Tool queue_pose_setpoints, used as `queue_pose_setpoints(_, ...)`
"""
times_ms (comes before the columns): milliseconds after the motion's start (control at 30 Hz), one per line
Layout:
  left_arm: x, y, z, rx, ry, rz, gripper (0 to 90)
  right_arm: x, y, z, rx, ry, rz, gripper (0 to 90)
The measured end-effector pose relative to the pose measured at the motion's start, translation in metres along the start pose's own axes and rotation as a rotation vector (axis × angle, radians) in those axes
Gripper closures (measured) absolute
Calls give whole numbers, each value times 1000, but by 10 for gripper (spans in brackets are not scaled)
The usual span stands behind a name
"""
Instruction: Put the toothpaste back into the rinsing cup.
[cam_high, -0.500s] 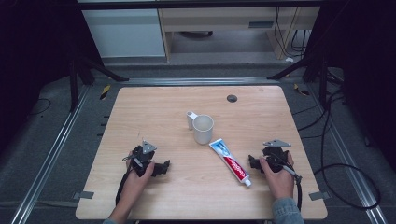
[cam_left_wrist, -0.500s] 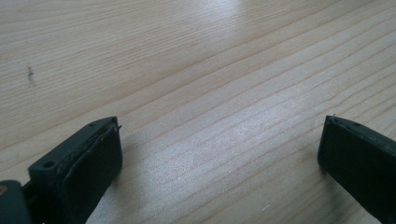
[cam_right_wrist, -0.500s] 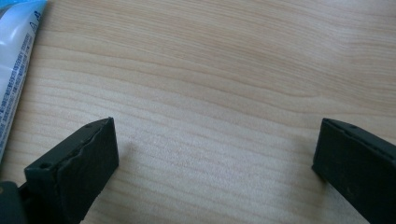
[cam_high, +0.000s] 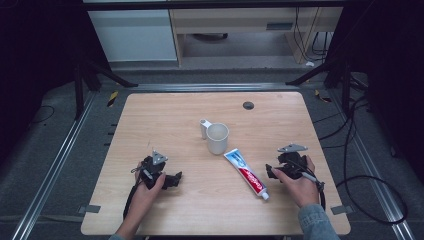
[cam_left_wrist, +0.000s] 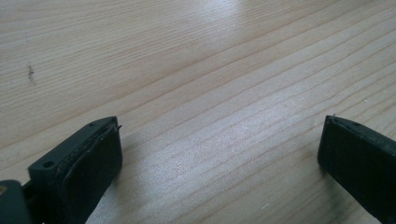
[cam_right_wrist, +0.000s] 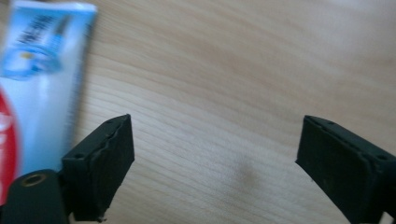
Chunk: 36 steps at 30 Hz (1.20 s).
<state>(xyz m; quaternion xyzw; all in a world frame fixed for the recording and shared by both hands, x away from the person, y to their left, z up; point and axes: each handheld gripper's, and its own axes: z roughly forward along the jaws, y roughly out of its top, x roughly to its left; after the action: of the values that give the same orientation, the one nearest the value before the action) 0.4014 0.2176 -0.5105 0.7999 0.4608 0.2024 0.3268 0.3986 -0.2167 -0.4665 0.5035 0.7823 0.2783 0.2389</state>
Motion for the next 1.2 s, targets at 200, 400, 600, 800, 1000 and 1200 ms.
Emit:
queue_pose_setpoints(200, 0, 0, 0, 0, 0, 0, 0, 14, 34, -25, 29, 37, -87, 160)
queue_pose_setpoints(400, 1, 1, 1, 0, -1, -1, 0, 30, 67, -37, 74, 57, -164, 197)
queue_pose_setpoints(600, 1, 1, 1, 0, 0, -1, 0, 40, 88, -36, 127, 62, -210, 210)
queue_pose_setpoints(800, 1, 1, 1, -2, 3, -6, 0, 42, 98, -39, 125, 69, -227, 166)
queue_pose_setpoints(1000, 0, 3, 3, -4, 5, -8, 0, 43, 103, -38, 156, 69, -238, 192)
queue_pose_setpoints(1200, 0, 3, 3, -4, 6, -10, 0, 43, 102, -30, 192, 90, -220, 228)
